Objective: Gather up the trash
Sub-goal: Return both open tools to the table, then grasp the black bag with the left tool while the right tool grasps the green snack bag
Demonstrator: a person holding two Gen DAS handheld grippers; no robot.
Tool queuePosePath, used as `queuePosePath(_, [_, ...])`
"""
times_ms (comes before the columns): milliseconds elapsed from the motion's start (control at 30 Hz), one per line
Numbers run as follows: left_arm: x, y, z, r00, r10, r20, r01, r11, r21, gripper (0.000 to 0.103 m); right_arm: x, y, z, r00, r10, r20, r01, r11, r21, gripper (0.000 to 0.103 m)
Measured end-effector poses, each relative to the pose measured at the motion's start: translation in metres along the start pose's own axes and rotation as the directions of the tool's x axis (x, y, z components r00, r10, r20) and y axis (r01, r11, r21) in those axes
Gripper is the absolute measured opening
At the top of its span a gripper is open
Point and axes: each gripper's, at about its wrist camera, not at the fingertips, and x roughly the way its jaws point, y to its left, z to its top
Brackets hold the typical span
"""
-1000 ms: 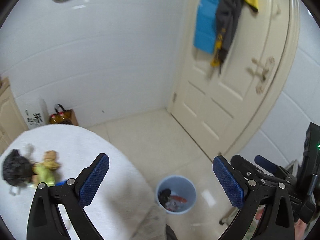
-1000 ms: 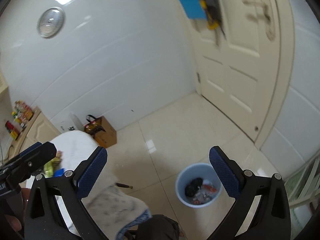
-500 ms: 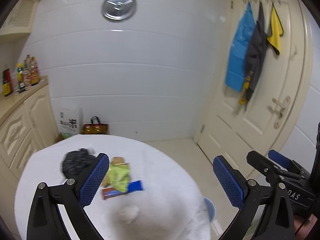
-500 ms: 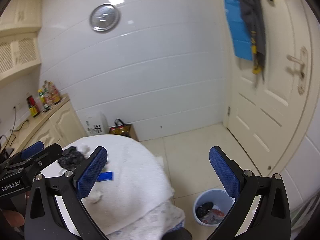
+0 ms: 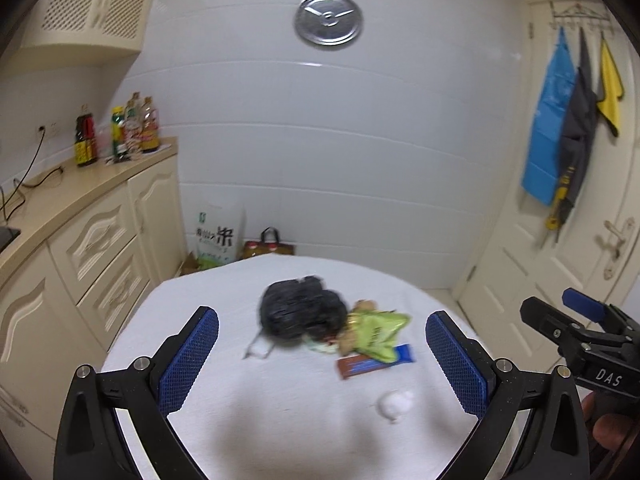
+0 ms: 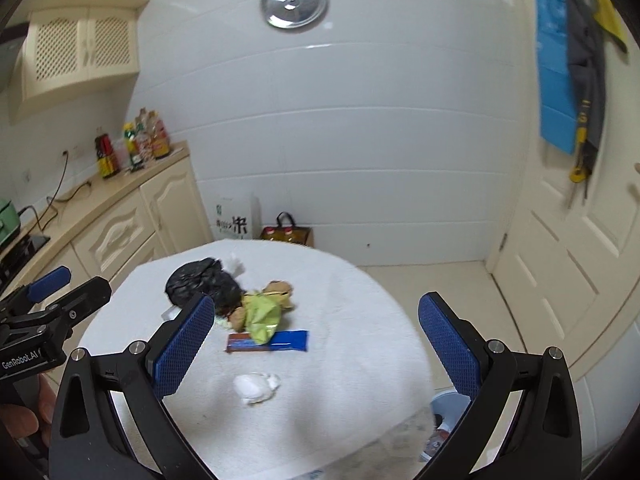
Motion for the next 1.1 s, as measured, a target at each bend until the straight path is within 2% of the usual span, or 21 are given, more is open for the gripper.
queuePosePath(233, [0.019, 0.002, 0.002, 0.999, 0.033, -0.041, -0.033, 0.999, -0.016, 0.102, 0.038, 0.023, -0.001, 0.998, 0.030, -0.058, -0.031, 0.999, -0.019, 0.103])
queuePosePath(300, [0.037, -0.003, 0.017, 0.998, 0.034, -0.057, -0.035, 0.999, -0.014, 0.102, 0.052, 0.027, -0.003, 0.996, 0.031, -0.083, -0.033, 0.999, -0.020, 0.103])
queuePosePath(467, [0.076, -0.007, 0.032, 0.994, 0.034, -0.101, -0.034, 0.999, 0.002, 0.102, 0.091, 0.028, -0.012, 0.986, 0.037, -0.160, -0.038, 0.999, -0.006, 0.103])
queuePosePath(667, [0.136, -0.017, 0.049, 0.984, 0.037, -0.176, -0.029, 0.998, 0.046, 0.102, 0.144, 0.022, -0.024, 0.964, 0.060, -0.258, -0.055, 0.998, 0.030, 0.102])
queuePosePath(967, [0.240, -0.040, 0.075, 0.967, 0.014, -0.254, 0.000, 0.999, 0.054, 0.102, 0.195, 0.029, -0.036, 0.928, 0.138, -0.346, -0.124, 0.990, 0.060, 0.071])
queuePosePath(1033, [0.264, -0.045, 0.075, 0.961, 0.011, -0.277, 0.004, 0.998, 0.055, 0.102, 0.198, 0.031, -0.039, 0.925, 0.143, -0.351, -0.132, 0.990, 0.056, 0.049])
queuePosePath(1100, [0.291, -0.049, 0.075, 0.952, 0.020, -0.306, -0.002, 0.998, 0.060, 0.102, 0.198, 0.029, -0.041, 0.920, 0.178, -0.348, -0.162, 0.984, 0.076, 0.037])
